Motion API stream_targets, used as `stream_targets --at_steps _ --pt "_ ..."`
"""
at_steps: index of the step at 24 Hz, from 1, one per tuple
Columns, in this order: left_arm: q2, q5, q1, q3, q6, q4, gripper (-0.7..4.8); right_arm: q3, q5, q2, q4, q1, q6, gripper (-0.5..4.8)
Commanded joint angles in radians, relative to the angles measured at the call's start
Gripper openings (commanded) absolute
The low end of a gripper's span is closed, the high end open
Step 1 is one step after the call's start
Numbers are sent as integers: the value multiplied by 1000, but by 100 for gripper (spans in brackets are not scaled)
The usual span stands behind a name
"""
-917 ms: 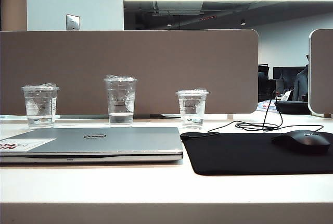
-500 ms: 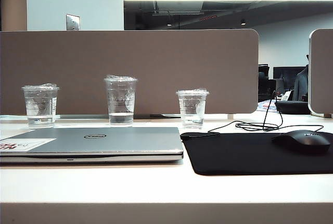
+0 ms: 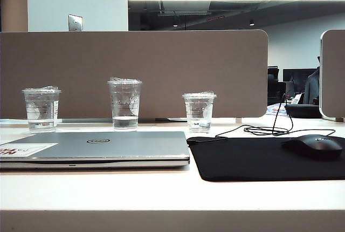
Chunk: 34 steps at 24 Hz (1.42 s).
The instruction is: Pick up the coffee cup on the right and place it on the right side of the laptop.
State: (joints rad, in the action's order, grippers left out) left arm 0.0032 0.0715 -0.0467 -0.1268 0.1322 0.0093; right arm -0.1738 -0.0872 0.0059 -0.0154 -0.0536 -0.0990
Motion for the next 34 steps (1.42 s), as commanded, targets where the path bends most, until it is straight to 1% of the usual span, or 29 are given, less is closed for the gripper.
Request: stream_targets --at_steps 1,4,6,9,13,14,15,20,24,26,31,33,34 --pt "28 -29 1 -42 7 3 -6 -36 -3 34 14 1 -3 -2" --pt "77 -45 1 -86 7 3 -6 -68 -31 97 29 1 -2 -2" --pt "164 -85 1 -157 8 6 -6 -107 -66 199 85 2 2 -1" --pt "245 -118 1 -211 7 6 -6 -131 -102 290 150 2 4 -1" --pt "360 -201 1 -282 8 6 -6 -155 -153 420 245 2 6 -1" --pt "404 -224 0 -312 8 6 -6 -167 -169 480 282 8 12 -2" --pt "432 -234 0 -332 8 6 -6 -171 -158 511 314 21 31 -1" --pt "536 -241 -31 -410 18 6 -6 -201 -151 690 449 66 133 -1" --pt "615 -241 -93 -473 5 -1 -6 -243 -170 855 534 81 125 -1" --pt "647 -241 -124 -505 3 -24 -6 -282 -184 929 552 95 125 -1" --pt "745 -241 -193 -616 -5 -138 -6 -398 -180 1083 552 131 126 -1" --pt "818 -252 -222 -698 -36 -217 -6 -484 -182 1210 574 145 127 -1" --pt "839 -253 -226 -726 -47 -251 -6 -499 -183 1238 591 146 127 -1"
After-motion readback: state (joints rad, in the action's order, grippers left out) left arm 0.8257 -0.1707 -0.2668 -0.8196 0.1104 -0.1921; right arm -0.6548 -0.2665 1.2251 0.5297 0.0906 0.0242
